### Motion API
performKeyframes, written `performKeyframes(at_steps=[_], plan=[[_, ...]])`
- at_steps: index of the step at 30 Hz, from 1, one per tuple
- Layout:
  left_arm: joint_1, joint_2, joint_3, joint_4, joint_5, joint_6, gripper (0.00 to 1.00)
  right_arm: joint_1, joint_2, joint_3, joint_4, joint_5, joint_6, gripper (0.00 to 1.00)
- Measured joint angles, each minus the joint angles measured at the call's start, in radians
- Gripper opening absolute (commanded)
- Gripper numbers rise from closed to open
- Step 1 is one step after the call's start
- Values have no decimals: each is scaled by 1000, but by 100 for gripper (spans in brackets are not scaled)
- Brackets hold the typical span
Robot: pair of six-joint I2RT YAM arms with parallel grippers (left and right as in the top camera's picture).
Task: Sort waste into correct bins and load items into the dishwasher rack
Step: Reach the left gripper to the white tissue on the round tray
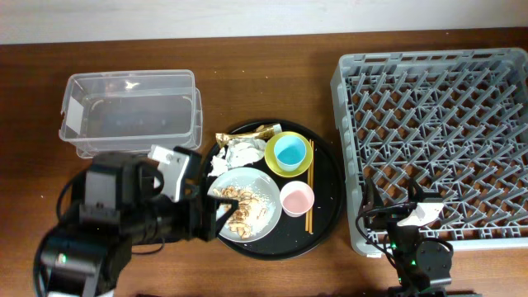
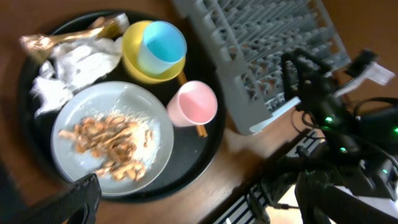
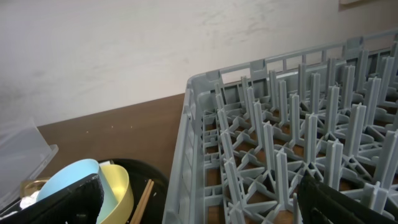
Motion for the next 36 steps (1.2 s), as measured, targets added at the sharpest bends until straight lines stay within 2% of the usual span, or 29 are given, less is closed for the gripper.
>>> performKeyframes(at_steps=[3,6,12,16,22,29,36], plan=[[-73,155,149,-85,-128,-7,99,0,0,0,0,0,1,98],[-133,260,164,-81,-173,-8,99,0,0,0,0,0,0,98],[-161,463,165,-76,-147,-11,99,0,0,0,0,0,1,98],[-208,573,166,-9,-121,-11,99,0,0,0,0,0,1,98],[-239,612,166,40,-201,-11,99,0,0,0,0,0,1,98],[-238,613,166,119,-457,-42,99,0,0,0,0,0,1,98],[-233,613,166,184,-584,-83,99,0,0,0,0,0,0,98]])
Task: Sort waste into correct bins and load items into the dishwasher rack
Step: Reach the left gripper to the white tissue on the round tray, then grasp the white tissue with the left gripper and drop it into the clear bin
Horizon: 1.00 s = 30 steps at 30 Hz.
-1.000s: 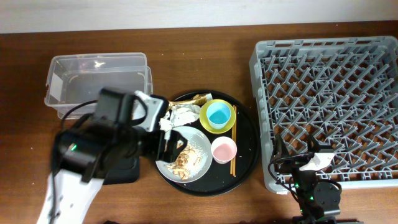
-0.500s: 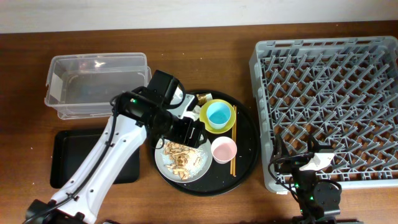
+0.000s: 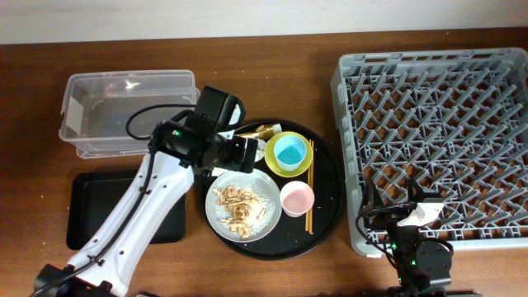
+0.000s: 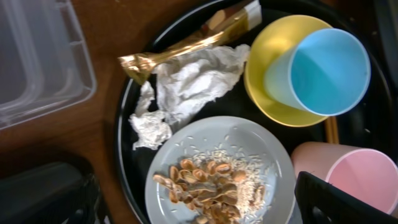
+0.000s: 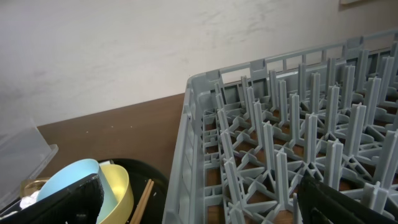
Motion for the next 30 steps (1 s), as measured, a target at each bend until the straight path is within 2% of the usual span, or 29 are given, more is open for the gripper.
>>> performKeyframes(at_steps=[9,10,11,14,20,30], plan=[[4,25,0,51,-35,-18,99,0,0,0,0,0,-1,98],[3,44,0,66,-37,-18,95,0,0,0,0,0,0,99],[5,63,0,85,-37,-18,83,0,0,0,0,0,0,98],[5,112,0,150,-41,-21,56,0,0,0,0,0,0,98],[5,227,0,227,-53,-21,54,0,0,0,0,0,0,98],[5,366,0,254,-57,-81,48,0,0,0,0,0,0,98]])
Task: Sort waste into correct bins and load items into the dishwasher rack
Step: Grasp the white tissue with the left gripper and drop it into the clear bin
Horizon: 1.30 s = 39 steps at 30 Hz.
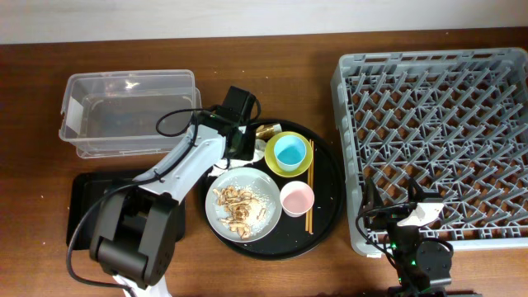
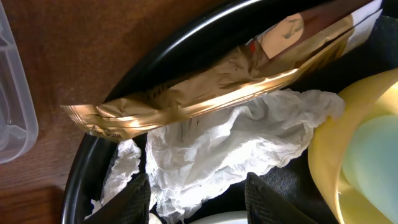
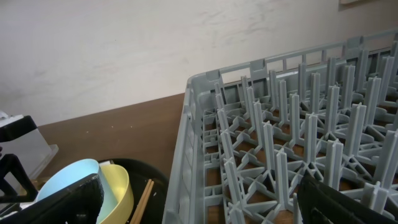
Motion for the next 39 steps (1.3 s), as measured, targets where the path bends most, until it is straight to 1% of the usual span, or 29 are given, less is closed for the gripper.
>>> performKeyframes(at_steps=[7,8,10,11,12,14,15,16,20,23,28,33,39], plan=[[0,75,0,11,-2,-23,47,0,0,0,0,0,0,98],[0,76,0,17,-2,-23,40,0,0,0,0,0,0,98],[0,76,0,31,-2,-23,32,0,0,0,0,0,0,98],[0,76,0,32,-2,-30,25,0,0,0,0,0,0,98],[0,76,0,34,-2,-31,22,0,0,0,0,0,1,98],[0,76,0,35,-2,-31,11,0,0,0,0,0,0,98],[0,76,0,35,-2,-30,2,0,0,0,0,0,0,98],[0,76,0,35,-2,-31,1,0,0,0,0,0,1,98],[0,76,0,24,25,-34,1,0,0,0,0,0,0,98],[0,76,1,-39,77,-34,1,0,0,0,0,0,0,98],[0,69,2,-97,89,-34,1,0,0,0,0,0,0,98],[0,-64,2,-126,93,-34,1,0,0,0,0,0,0,98],[0,-152,2,-127,93,-34,1,0,0,0,0,0,1,98]])
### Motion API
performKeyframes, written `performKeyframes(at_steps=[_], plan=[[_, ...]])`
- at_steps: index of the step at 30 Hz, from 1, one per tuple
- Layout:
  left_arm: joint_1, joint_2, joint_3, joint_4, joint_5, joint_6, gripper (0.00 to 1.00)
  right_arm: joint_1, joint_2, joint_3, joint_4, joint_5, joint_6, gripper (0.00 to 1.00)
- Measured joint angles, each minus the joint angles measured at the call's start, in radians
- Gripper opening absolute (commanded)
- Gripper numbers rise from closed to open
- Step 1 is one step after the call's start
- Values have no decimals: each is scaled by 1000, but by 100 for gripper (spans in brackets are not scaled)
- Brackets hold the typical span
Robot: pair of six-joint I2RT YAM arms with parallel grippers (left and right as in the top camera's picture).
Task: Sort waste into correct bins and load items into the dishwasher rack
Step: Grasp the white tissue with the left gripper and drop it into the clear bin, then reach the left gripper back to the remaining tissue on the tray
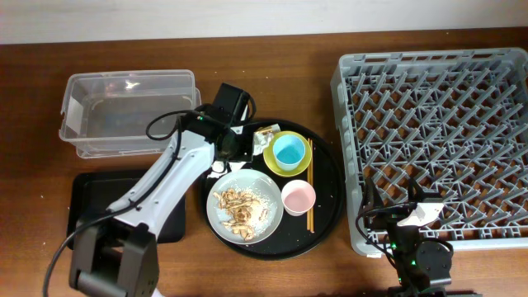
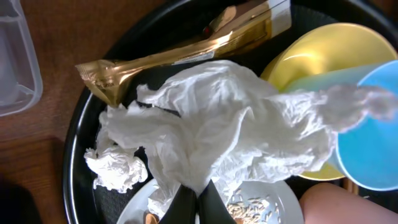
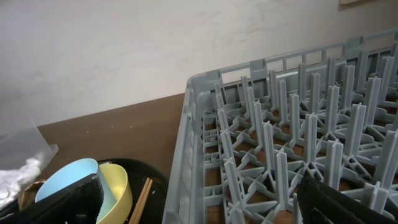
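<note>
My left gripper is shut on a crumpled white napkin, which hangs raised above the round black tray. Under it lie a gold wrapper and a small wad of tissue. The tray also carries a plate of food scraps, a blue cup inside a yellow bowl, a pink cup and chopsticks. In the overhead view the left gripper is at the tray's left rim. My right gripper stands open and empty at the front edge of the grey dish rack.
A clear plastic bin stands at the back left, just left of the left arm. A flat black tray lies in front of it. The rack fills the right side of the table.
The left gripper was open and low over the napkin and wrapper. Now it is shut on the napkin and stands higher, with the napkin lifted off the tray. The right arm is unchanged.
The left arm was first folded low at the front left, over the flat black tray. Then its gripper was open above the round tray's left part, then close down on the napkin. Now it holds the napkin raised. The right arm never moved.
</note>
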Motion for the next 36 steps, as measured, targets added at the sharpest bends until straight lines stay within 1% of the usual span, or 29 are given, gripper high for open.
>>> performKeyframes(at_steps=[3,6,9,13,14,16,17,18,24,26,28,32,33,34,36], plan=[[21,-62,0,0,-48,0,1,0,0,0,0,0,0,98],[97,-117,0,21,-112,0,1,0,0,0,0,0,-1,98],[232,-131,1,159,-203,0,1,0,0,0,0,0,0,98],[356,-131,2,321,-277,5,2,0,0,0,0,0,-1,98],[379,-131,2,338,-299,5,22,0,0,0,0,0,0,98],[423,-131,2,346,-333,10,78,0,0,0,0,0,-1,98],[447,-131,2,342,-343,12,83,0,0,0,0,0,-1,98],[459,-131,2,341,-348,12,99,0,0,0,0,0,-1,98],[470,-131,2,323,-357,12,99,0,0,0,0,0,0,98],[470,-131,2,264,-327,13,99,0,0,0,0,0,-1,98],[470,-136,2,236,-255,13,99,0,0,0,0,0,0,98],[462,-243,2,125,121,13,99,0,0,0,0,0,-1,98],[453,-262,2,100,167,12,99,0,0,0,0,0,-1,98],[433,-287,3,39,226,12,99,0,0,0,0,0,-1,98],[387,-296,4,-24,276,12,99,0,0,0,0,0,-1,98]])
